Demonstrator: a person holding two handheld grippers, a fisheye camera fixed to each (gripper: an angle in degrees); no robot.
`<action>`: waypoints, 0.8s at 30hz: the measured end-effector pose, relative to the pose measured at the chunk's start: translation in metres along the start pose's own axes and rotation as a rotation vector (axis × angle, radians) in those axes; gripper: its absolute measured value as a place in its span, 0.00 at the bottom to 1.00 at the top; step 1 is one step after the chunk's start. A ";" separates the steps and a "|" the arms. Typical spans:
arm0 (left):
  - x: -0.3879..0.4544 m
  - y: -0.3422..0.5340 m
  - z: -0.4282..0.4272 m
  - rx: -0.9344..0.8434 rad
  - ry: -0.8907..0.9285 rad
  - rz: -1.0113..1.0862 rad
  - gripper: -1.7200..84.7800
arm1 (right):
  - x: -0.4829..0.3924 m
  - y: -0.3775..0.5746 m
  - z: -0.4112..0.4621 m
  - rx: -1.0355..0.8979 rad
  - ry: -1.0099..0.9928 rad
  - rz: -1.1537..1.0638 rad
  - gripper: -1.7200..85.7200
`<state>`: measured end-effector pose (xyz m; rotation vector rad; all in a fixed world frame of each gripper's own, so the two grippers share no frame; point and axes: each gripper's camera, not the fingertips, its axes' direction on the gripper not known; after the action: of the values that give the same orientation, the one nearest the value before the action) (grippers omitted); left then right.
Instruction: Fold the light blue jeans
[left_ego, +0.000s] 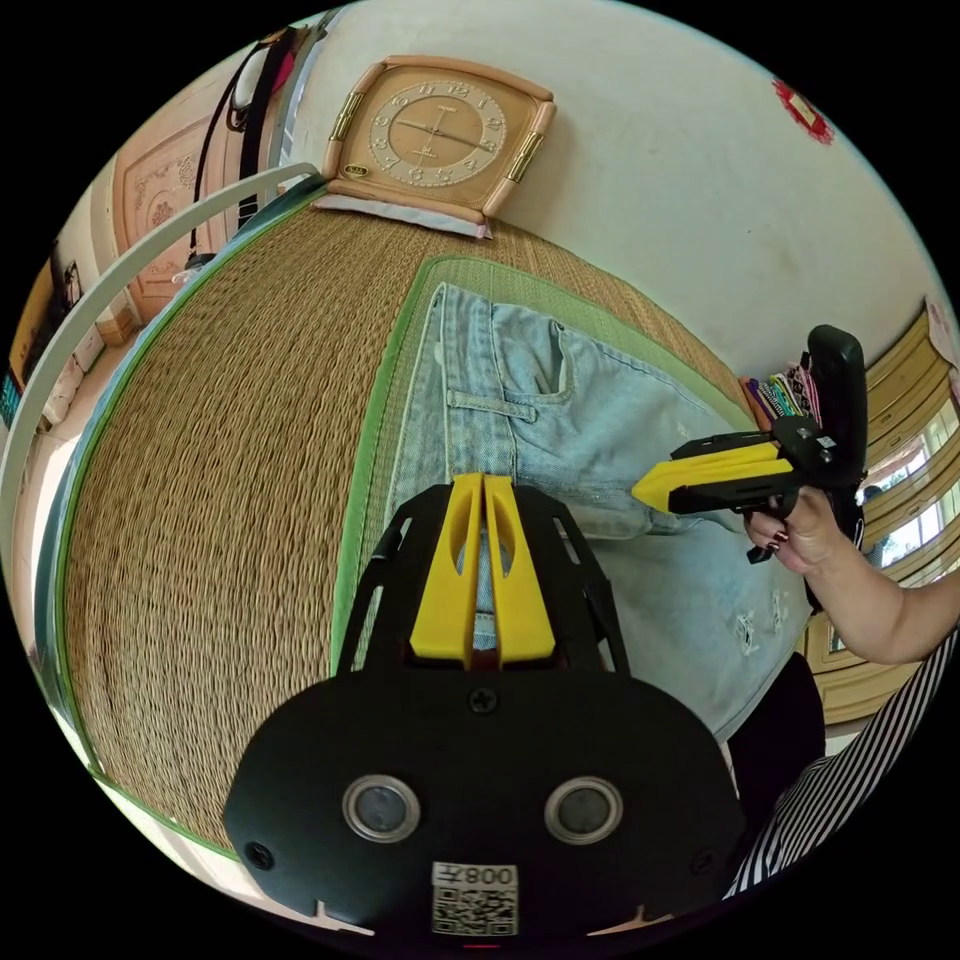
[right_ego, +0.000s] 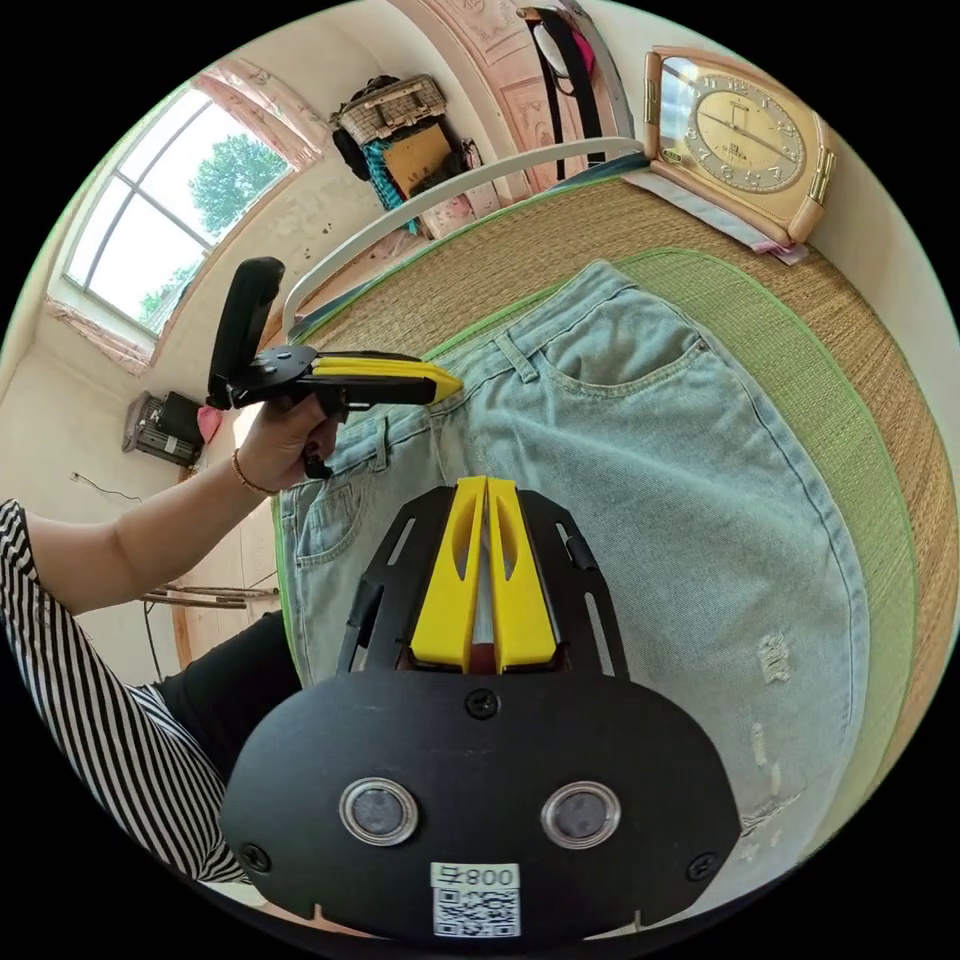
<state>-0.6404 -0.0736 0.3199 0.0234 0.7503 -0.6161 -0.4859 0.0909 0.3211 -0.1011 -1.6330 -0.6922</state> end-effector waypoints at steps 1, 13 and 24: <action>0.000 -0.002 0.001 0.002 0.004 -0.002 0.02 | 0.000 0.001 0.007 -0.016 0.006 0.000 0.02; 0.015 -0.028 0.009 -0.037 -0.042 -0.021 0.02 | -0.012 0.004 -0.020 -0.012 0.090 0.026 0.02; 0.042 -0.039 0.025 -0.040 -0.055 0.027 0.02 | 0.015 0.062 -0.062 0.035 0.053 0.217 0.02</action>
<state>-0.6216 -0.1337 0.3192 -0.0205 0.7077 -0.5732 -0.4070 0.1062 0.3597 -0.2297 -1.5550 -0.4959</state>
